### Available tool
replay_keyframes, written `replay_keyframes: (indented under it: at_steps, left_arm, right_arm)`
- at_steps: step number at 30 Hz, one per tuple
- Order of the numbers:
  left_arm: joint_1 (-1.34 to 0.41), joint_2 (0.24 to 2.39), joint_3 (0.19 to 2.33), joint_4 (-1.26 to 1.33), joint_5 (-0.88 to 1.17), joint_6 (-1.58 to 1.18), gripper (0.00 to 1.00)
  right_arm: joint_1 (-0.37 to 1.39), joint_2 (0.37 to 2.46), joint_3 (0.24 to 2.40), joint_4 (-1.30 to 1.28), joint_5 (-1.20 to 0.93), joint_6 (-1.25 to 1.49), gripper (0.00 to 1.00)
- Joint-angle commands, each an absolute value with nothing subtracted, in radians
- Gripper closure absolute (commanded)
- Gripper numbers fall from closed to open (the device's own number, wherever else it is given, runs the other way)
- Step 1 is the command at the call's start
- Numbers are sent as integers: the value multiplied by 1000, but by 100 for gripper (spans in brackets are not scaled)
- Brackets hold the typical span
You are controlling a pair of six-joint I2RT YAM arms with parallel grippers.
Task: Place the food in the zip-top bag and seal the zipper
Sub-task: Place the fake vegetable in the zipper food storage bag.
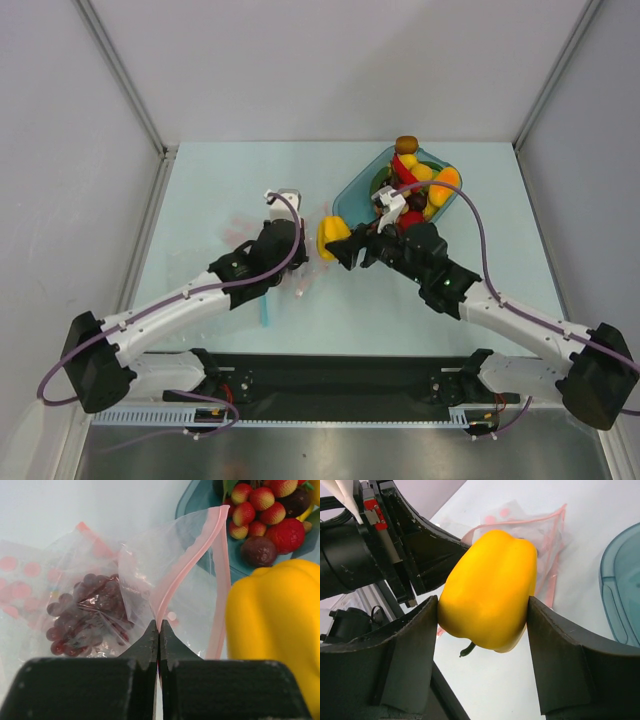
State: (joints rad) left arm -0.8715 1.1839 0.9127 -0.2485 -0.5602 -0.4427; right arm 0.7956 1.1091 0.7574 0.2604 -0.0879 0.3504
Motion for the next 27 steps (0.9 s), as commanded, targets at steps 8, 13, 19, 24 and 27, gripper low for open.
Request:
replay_keyframes:
  at_steps: [8, 13, 19, 24, 27]
  left_arm:
    - [-917, 1071, 923, -169, -388, -417, 100]
    - [-933, 1020, 919, -158, -359, -414, 100]
    - [-936, 1006, 910, -138, -314, -414, 100]
    - [-936, 1009, 911, -150, -354, -428, 100]
    - [-934, 1002, 908, -166, -391, -442, 100]
  right_arm:
    - [804, 1213, 744, 436, -153, 365, 57]
    - [805, 1259, 730, 480, -137, 408, 59]
    - [805, 1293, 675, 602, -123, 485, 65]
    - [805, 1321, 640, 669, -98, 508, 55]
    - [808, 1309, 650, 609, -71, 489, 33]
